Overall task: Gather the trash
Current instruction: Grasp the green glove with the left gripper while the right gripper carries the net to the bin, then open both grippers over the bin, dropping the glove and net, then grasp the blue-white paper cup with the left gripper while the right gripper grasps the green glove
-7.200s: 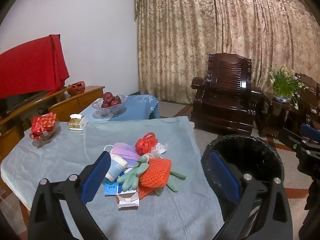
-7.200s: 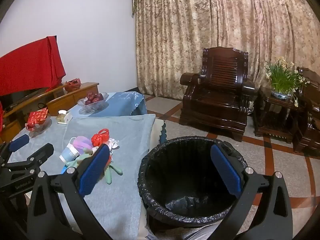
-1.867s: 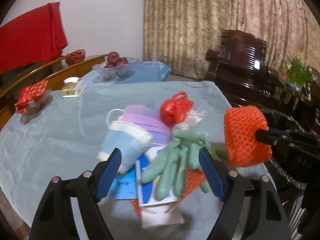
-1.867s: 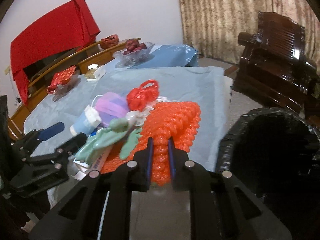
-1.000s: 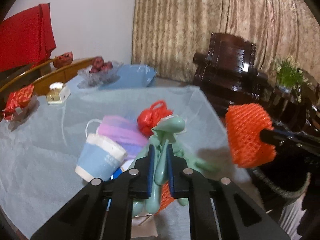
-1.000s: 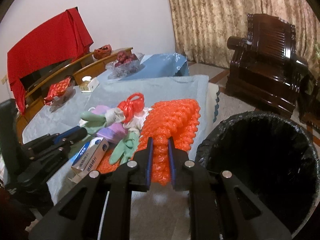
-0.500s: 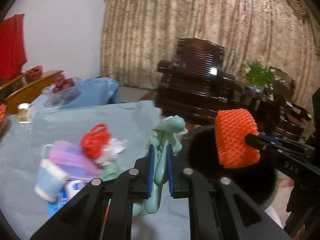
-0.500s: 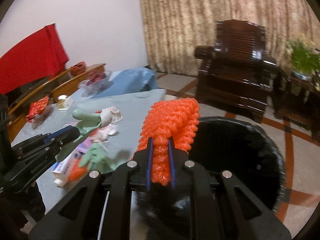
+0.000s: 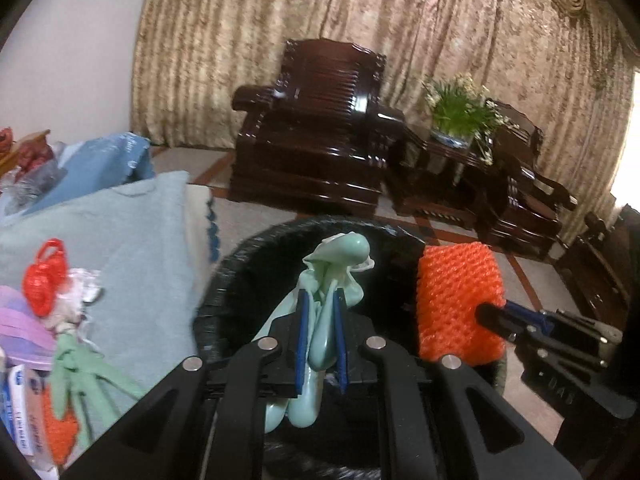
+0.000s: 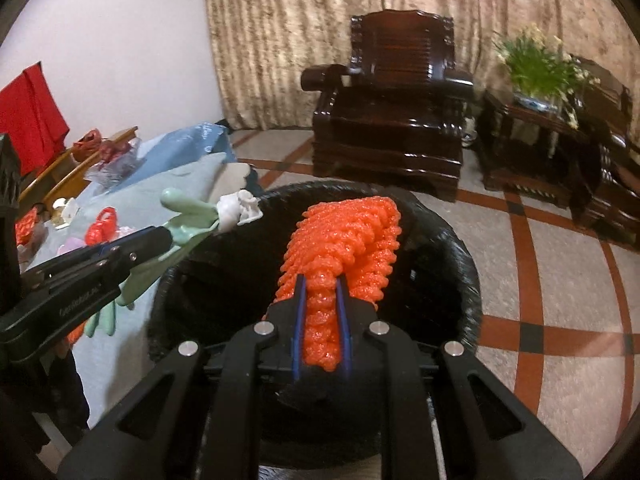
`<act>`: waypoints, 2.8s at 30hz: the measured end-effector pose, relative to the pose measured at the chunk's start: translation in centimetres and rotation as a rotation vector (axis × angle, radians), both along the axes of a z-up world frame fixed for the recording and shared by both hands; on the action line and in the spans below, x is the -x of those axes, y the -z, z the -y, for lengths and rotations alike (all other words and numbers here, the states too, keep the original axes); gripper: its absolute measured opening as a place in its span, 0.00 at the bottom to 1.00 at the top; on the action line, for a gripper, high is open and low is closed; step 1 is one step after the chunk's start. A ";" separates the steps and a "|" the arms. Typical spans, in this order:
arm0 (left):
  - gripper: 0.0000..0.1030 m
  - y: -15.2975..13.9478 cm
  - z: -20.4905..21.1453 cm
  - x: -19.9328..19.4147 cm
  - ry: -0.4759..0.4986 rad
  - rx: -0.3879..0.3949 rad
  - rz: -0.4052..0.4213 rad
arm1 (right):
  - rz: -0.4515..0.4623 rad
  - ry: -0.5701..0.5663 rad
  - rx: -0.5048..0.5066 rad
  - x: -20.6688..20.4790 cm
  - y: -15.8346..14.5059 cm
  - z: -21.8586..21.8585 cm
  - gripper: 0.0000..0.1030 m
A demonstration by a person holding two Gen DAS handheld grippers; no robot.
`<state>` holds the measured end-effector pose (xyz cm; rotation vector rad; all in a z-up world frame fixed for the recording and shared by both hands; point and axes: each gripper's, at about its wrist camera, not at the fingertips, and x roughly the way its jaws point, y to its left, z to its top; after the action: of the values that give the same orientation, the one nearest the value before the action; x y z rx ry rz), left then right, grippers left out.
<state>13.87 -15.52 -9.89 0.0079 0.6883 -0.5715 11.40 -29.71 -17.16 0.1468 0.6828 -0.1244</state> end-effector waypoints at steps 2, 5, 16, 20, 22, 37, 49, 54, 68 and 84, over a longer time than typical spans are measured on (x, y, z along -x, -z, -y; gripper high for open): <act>0.18 0.3 0.6 -0.1 0.018 0.010 -0.019 | -0.006 0.022 -0.001 0.2 0.4 0.5 0.18; 0.25 0.2 0.8 -0.2 0.022 0.019 -0.023 | -0.004 0.041 0.004 0.5 0.5 0.9 0.32; 0.71 -1.4 -4.6 0.3 -0.109 -0.008 0.055 | 0.063 0.028 0.014 0.5 -1.1 -1.1 0.88; 0.77 -2.3 -8.5 0.8 -0.180 -0.023 0.098 | 0.086 -0.031 0.000 -0.4 -1.8 -3.4 0.91; 0.78 -2.6 -10.7 1.3 -0.224 -0.044 0.127 | 0.096 -0.070 -0.012 -1.1 -2.0 -4.9 0.91; 0.78 -1.0 -27.1 1.2 -0.562 -0.155 0.144 | 0.121 -0.337 -0.056 -6.2 -2.2 -18.0 0.91; 0.81 4.2 -31.4 1.0 -0.561 -0.150 0.029 | 0.061 -0.418 -0.044 -8.2 0.2 -24.4 0.91; 0.82 5.5 -31.4 0.0 -0.543 -0.143 -0.009 | 0.035 -0.419 -0.032 -8.8 1.1 -25.0 0.91; 0.56 5.5 -32.1 -0.4 -0.558 -0.071 -0.027 | -0.016 -0.448 -0.007 -11.0 3.3 -26.7 0.90; 0.54 4.3 -32.7 0.0 -0.587 -0.069 0.006 | -0.133 -0.534 0.002 -15.5 6.9 -29.5 0.38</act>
<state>13.88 17.15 -14.14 -0.1250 0.6647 0.0157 26.94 -0.19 -24.09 -0.0493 0.8329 0.3799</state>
